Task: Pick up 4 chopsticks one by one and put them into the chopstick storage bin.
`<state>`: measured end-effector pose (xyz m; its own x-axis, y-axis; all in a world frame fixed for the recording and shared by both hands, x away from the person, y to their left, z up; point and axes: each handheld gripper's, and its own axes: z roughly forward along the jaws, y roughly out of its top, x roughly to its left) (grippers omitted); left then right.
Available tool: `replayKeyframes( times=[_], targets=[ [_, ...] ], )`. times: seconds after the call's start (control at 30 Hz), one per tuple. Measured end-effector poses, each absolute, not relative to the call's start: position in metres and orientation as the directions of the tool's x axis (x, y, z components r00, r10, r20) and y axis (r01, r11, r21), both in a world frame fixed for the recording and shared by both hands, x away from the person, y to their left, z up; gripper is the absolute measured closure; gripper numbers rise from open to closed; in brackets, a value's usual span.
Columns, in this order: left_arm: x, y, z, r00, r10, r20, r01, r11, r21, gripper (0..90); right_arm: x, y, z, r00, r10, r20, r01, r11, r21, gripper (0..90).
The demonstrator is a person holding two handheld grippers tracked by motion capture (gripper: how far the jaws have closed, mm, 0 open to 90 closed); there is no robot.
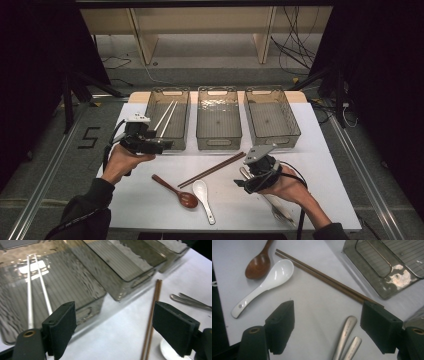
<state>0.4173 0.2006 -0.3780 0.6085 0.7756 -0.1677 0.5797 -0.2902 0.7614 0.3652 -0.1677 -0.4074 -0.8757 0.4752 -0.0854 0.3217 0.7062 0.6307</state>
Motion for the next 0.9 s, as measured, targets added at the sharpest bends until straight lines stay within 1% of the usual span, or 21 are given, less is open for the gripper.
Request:
replayKeyframes(
  times=[0.17, 0.43, 0.5, 0.67, 0.9],
  targets=[
    [0.399, 0.196, -0.381, 0.626, 0.763, -0.161, 0.555, -0.291, 0.779, 17.0, 0.382, -0.156, -0.413, -0.895, 0.435, -0.098, 0.297, 0.744, 0.598, 28.9],
    [0.375, 0.185, -0.386, 0.662, 0.738, -0.135, 0.524, -0.326, 0.787, 15.8, 0.403, -0.14, -0.423, -0.906, 0.409, -0.11, 0.291, 0.788, 0.542, 28.8],
    [0.37, 0.183, -0.389, 0.666, 0.736, -0.12, 0.516, -0.339, 0.787, 15.8, 0.408, -0.138, -0.425, -0.907, 0.409, -0.105, 0.292, 0.788, 0.542, 28.9],
    [0.363, 0.181, -0.393, 0.682, 0.722, -0.119, 0.514, -0.357, 0.78, 15.6, 0.416, -0.138, -0.43, -0.903, 0.417, -0.105, 0.305, 0.794, 0.526, 28.8],
    [0.354, 0.183, -0.396, 0.683, 0.72, -0.121, 0.504, -0.344, 0.792, 15.5, 0.423, -0.143, -0.434, -0.897, 0.43, -0.097, 0.323, 0.791, 0.52, 28.9]
  ],
)
